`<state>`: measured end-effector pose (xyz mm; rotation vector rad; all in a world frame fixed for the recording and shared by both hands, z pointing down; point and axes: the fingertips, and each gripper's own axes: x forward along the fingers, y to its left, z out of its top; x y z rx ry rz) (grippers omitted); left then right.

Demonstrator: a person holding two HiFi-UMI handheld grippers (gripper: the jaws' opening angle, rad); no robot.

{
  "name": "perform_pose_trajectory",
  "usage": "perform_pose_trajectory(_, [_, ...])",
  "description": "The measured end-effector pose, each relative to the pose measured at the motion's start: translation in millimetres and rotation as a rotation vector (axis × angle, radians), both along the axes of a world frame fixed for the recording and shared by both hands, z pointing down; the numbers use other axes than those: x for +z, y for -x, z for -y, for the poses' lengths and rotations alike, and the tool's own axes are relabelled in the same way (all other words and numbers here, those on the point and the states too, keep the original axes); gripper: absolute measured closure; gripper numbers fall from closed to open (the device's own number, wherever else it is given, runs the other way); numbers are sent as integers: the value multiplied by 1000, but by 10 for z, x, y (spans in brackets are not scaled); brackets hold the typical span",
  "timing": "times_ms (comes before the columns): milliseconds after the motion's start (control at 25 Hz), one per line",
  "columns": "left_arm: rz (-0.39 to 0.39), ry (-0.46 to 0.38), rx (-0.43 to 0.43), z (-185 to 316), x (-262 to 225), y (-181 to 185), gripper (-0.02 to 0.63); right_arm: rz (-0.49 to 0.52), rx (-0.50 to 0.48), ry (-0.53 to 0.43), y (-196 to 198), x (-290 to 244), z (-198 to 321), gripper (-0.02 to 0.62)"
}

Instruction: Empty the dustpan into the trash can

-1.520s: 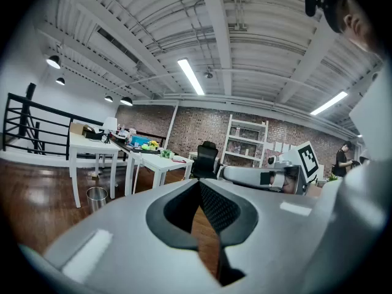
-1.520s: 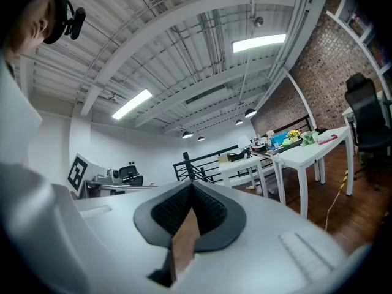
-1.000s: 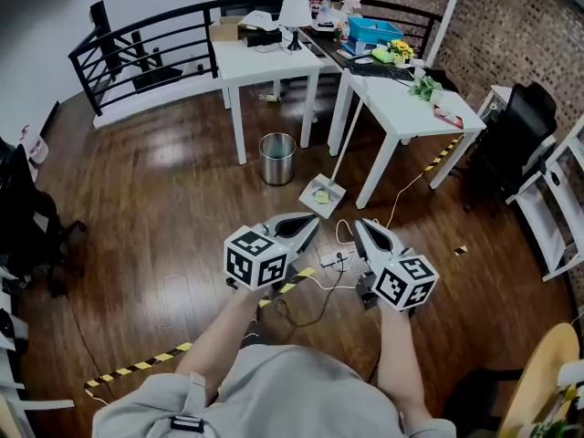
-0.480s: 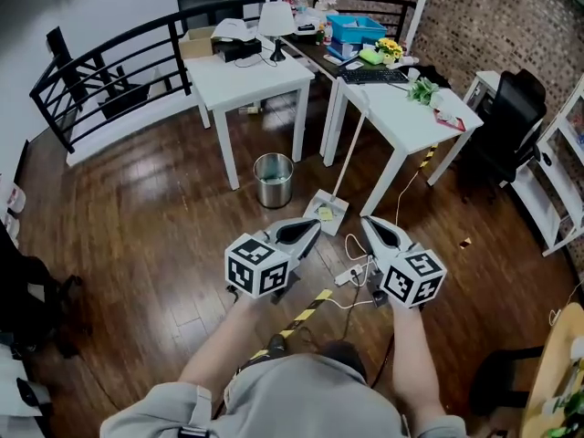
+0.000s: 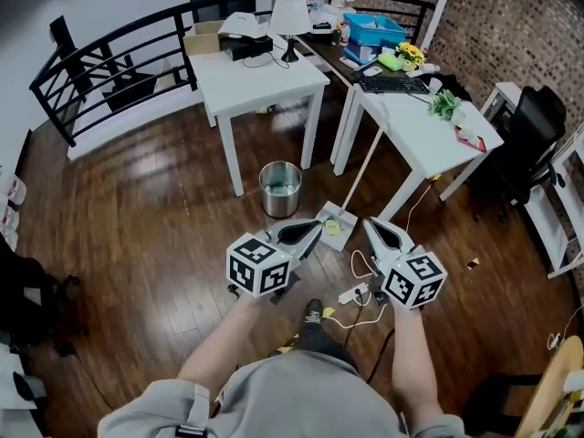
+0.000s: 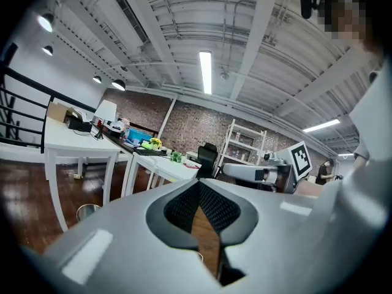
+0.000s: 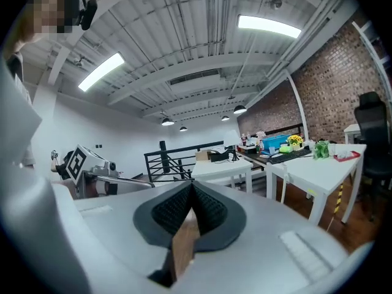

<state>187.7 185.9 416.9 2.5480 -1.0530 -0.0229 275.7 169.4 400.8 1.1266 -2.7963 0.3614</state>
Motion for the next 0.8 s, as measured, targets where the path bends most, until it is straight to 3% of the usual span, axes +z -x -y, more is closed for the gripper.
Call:
perform_pose_trajectory(400, [39, 6, -37, 1319, 21, -355, 601, -1, -115, -16, -133, 57, 1482, 595])
perform_pose_trajectory(560, [51, 4, -54, 1741, 26, -330, 601, 13, -142, -10, -43, 138, 1886, 595])
perform_pose_trajectory(800, [39, 27, -19, 2418, 198, -251, 601, 23, -92, -14, -82, 214, 2555, 595])
